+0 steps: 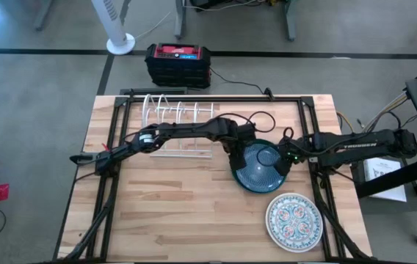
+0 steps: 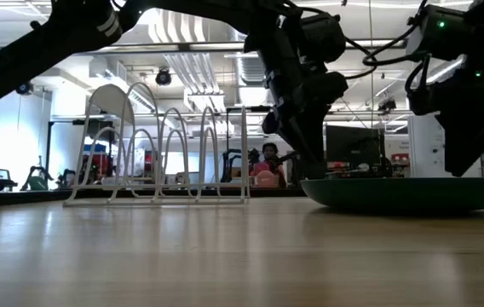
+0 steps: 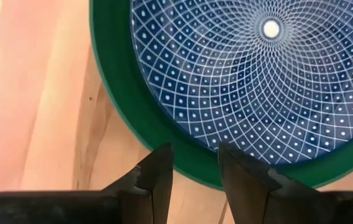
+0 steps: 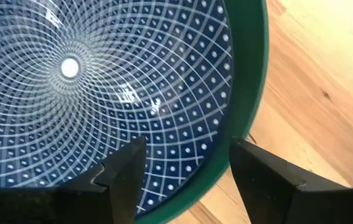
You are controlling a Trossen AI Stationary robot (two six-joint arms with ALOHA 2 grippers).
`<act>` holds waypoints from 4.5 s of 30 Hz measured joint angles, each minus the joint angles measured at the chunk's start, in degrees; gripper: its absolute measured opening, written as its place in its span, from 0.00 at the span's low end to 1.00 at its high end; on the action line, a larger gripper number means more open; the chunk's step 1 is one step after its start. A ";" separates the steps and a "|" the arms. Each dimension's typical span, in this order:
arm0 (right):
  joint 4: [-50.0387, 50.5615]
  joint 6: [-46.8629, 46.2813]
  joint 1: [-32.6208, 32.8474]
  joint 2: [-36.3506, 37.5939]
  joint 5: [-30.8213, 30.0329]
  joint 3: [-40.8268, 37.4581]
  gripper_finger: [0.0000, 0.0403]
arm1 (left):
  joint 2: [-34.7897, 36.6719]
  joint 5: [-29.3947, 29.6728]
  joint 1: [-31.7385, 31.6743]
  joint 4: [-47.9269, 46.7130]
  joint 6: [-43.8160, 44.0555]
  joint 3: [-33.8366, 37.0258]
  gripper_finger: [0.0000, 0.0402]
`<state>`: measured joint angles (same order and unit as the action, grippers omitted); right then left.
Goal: Sort dishes
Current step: Put the blue patterned plate in the dish rack
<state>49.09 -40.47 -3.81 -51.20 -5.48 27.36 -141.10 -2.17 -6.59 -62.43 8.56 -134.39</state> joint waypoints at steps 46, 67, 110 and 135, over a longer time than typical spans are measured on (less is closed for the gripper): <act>9.55 -11.99 6.67 -2.58 -2.00 0.96 0.07 | -2.57 4.66 -1.95 -2.49 1.56 0.94 0.29; -7.04 -11.73 9.60 -11.03 -1.56 -4.29 0.00 | -1.81 0.46 -2.36 -4.10 9.43 1.01 0.44; -10.35 -9.14 9.55 -12.39 -1.98 -4.57 0.00 | -3.80 -8.11 -2.08 4.50 9.94 1.10 0.49; -8.71 -9.88 9.20 -11.28 -4.62 -4.40 0.00 | -3.39 -13.62 -2.62 5.47 7.66 1.01 0.48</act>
<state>40.38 -50.34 5.39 -62.48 -10.11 22.96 -144.49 -15.80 -9.21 -56.97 16.22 -133.38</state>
